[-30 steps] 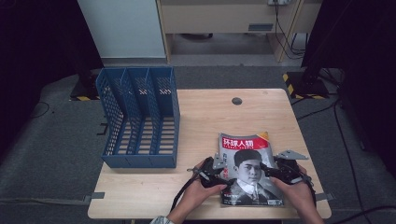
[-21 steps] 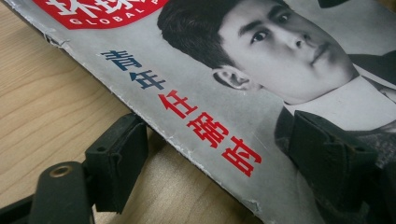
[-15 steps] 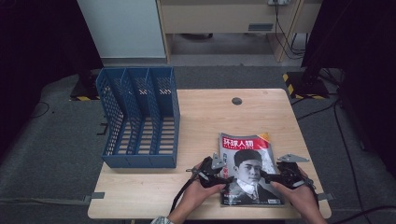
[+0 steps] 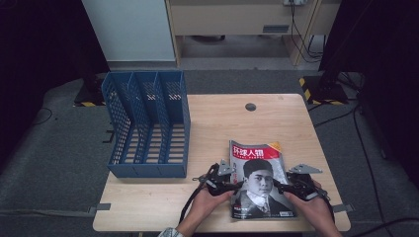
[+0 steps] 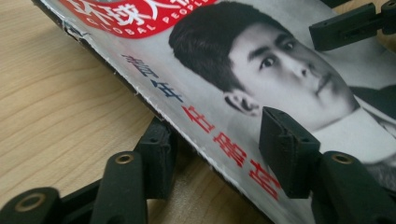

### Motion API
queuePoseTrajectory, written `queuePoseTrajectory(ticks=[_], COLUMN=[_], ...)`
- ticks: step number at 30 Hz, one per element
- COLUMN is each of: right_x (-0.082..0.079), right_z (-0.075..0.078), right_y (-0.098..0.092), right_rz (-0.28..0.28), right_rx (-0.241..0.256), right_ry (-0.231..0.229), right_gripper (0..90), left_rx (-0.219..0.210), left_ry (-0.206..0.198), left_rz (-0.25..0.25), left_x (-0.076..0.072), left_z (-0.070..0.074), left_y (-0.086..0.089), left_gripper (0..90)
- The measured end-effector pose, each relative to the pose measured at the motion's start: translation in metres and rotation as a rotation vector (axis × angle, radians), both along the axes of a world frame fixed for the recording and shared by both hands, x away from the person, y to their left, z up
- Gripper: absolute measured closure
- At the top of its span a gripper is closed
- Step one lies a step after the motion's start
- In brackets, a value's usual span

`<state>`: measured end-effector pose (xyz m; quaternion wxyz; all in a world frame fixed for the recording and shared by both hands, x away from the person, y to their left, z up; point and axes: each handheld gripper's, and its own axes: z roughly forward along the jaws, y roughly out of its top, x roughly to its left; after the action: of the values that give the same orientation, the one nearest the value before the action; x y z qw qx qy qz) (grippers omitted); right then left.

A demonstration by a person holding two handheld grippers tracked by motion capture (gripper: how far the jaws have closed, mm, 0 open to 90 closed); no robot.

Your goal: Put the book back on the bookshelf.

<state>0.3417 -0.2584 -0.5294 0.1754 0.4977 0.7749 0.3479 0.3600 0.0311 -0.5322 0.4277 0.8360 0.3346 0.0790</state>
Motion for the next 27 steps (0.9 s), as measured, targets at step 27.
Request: queuePoseTrajectory(ticks=[27], right_x=[0.003], right_z=[-0.003], right_y=[0.008], right_rz=[0.049], right_rx=[0.031], right_ry=[-0.033], right_gripper=[49.2], left_rx=[-0.030], left_ry=[0.055], left_rz=[-0.081], left_x=[0.033], left_z=[0.030], left_y=[-0.006], left_gripper=[39.9])
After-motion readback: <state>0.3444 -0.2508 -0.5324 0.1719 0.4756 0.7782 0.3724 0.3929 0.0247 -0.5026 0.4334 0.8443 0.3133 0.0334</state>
